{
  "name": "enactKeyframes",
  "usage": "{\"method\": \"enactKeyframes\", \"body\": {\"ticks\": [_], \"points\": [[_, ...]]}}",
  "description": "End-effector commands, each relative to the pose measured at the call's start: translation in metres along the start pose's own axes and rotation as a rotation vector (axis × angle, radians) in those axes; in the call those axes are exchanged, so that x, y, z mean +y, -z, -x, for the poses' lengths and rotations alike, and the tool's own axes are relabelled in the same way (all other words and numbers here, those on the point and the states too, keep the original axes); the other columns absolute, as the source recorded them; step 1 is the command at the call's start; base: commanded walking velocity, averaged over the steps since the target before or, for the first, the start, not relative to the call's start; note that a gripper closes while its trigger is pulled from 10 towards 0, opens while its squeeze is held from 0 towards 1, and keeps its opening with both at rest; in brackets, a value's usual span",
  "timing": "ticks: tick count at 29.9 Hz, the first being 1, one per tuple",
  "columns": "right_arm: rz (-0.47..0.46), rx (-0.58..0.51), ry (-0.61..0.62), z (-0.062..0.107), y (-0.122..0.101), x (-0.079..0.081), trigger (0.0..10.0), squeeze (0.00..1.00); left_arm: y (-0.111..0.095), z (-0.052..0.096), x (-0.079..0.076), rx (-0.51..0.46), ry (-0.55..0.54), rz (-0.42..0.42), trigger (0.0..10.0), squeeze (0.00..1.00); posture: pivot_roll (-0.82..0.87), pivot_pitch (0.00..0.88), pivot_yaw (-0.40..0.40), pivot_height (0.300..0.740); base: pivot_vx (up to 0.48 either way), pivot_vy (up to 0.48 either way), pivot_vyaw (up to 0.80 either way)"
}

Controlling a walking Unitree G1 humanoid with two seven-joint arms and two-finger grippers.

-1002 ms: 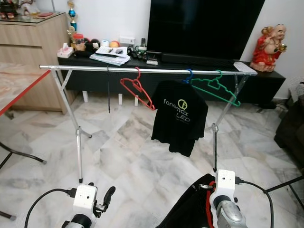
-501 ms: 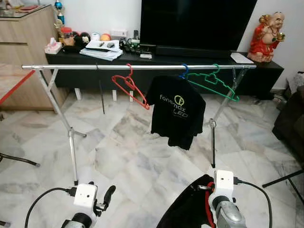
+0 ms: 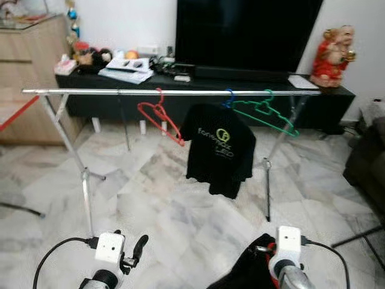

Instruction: Hang hanger

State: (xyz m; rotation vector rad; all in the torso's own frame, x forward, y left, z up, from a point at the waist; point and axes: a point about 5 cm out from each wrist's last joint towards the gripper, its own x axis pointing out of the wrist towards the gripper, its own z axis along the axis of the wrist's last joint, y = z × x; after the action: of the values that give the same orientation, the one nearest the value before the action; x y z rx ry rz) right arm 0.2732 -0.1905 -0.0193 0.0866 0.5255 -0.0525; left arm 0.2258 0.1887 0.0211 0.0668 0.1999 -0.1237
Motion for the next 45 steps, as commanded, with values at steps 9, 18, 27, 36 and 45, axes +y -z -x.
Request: {"method": "enactKeyframes", "body": {"ticks": [9, 18, 27, 36, 45], "points": [[0.036, -0.04, -0.014, -0.0022, -0.0091, 0.0019, 10.0, 0.0, 0.0008, 0.0017, 0.0006, 0.008, -0.001, 0.013, 10.0, 0.0, 0.08, 0.023, -0.072, 0.74, 0.298, 0.0, 0.66], [0.035, -0.024, -0.015, -0.0025, -0.0075, 0.0026, 10.0, 0.0, 0.0003, 0.0021, 0.0009, 0.01, 0.0, 0.012, 10.0, 0.0, 0.08, 0.024, -0.07, 0.74, 0.302, 0.0, 0.0], [0.011, 0.003, 0.025, -0.0012, -0.0029, -0.0039, 10.0, 0.0, -0.0001, 0.0018, 0.0006, 0.01, 0.004, 0.011, 10.0, 0.0, 0.08, 0.023, -0.07, 0.74, 0.304, 0.0, 0.0], [0.007, -0.016, 0.021, -0.0009, -0.0039, -0.002, 10.0, 0.0, -0.0004, 0.002, 0.0004, 0.01, 0.004, 0.009, 10.0, 0.0, 0.08, 0.024, -0.071, 0.74, 0.307, 0.0, 0.0], [-0.002, -0.038, 0.023, -0.0014, -0.0072, -0.002, 10.0, 0.0, -0.0007, 0.002, 0.0005, 0.01, 0.005, 0.009, 10.0, 0.0, 0.08, 0.025, -0.071, 0.74, 0.318, 0.0, 0.0]]}}
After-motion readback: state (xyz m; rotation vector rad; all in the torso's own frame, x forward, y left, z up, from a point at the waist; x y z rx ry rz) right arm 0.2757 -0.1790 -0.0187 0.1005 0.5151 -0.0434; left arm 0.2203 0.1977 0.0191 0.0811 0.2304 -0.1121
